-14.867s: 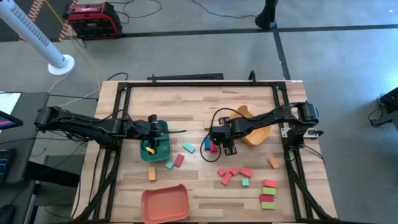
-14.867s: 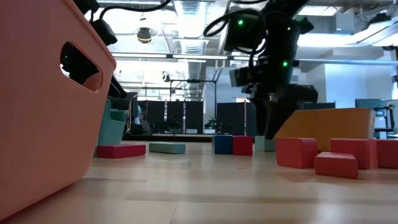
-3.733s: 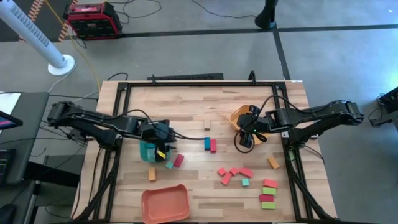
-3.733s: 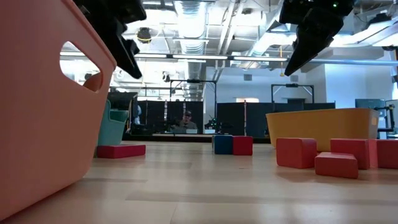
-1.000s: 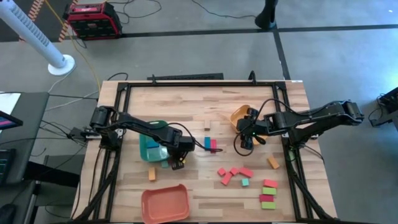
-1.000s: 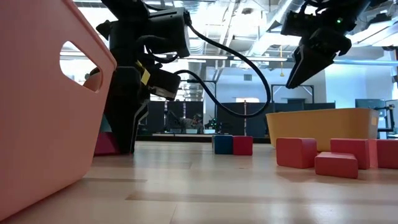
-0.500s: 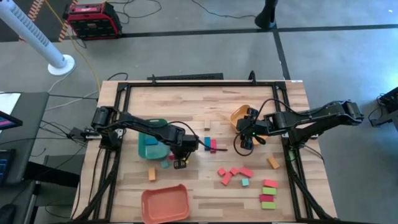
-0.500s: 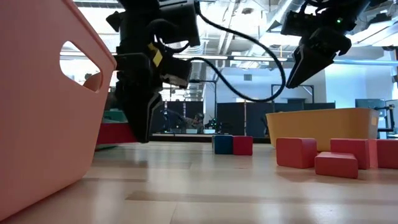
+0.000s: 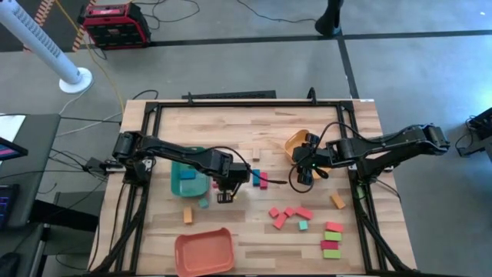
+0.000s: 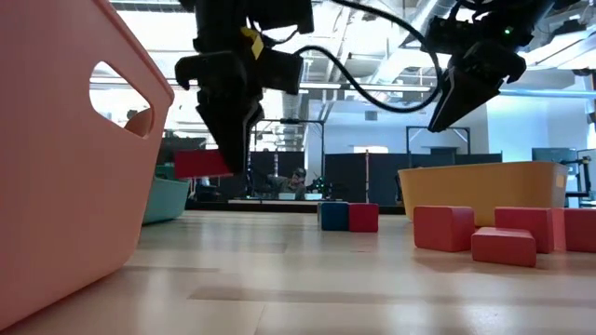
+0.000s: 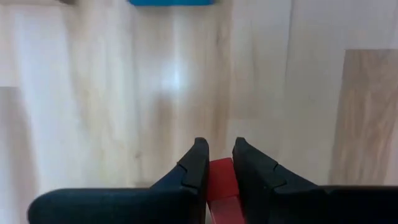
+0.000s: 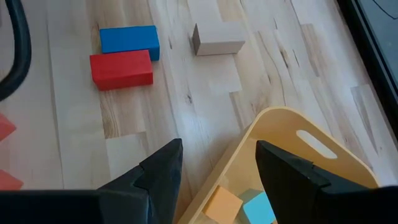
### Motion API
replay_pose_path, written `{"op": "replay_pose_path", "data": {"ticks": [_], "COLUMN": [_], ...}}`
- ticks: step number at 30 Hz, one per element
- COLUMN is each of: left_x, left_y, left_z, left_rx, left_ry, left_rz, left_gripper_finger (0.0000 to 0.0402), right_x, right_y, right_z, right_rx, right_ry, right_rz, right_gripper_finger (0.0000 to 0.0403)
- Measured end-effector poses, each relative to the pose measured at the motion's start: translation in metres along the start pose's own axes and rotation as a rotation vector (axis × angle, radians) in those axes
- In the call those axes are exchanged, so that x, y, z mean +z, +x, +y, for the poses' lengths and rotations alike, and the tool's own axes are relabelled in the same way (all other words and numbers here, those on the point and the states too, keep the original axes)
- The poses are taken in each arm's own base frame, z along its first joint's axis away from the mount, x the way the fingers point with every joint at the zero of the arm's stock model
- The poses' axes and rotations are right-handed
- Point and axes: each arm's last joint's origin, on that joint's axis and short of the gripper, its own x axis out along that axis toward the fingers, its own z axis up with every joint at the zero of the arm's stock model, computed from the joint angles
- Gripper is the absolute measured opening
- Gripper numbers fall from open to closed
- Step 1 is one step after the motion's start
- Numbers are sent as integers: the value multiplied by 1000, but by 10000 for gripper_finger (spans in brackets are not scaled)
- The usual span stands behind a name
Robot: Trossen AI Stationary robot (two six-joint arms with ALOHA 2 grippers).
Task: Sort blocks by size
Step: Put the thin top red rectangular block into the green bin
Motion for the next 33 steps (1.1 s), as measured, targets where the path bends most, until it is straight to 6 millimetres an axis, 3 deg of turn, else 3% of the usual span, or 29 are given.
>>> {"op": "replay_pose_path", "data": {"ticks": [6,12,21,27,33], "left_x": [-4,-20,-51,-83,-108], "left_y": [-19,-38,-80,-87,-79], "left_z": [6,10,19,23,24], "left_rx": [135,232,278,265,248], "left_ry": [15,-14,-157,-258,-320], "left_rz": [108,220,104,7,-66], "left_gripper_finger": [52,52,52,52,52], "right_x": [0,0,0,0,0], "right_y": [0,0,0,0,0], "right_z": [0,0,0,0,0], "right_rx": [0,0,1,1,1], "right_ry": [7,8,8,9,12], "right_rz": [0,0,-2,-4,-3], "right_gripper_finger": [235,235,235,235,235]}}
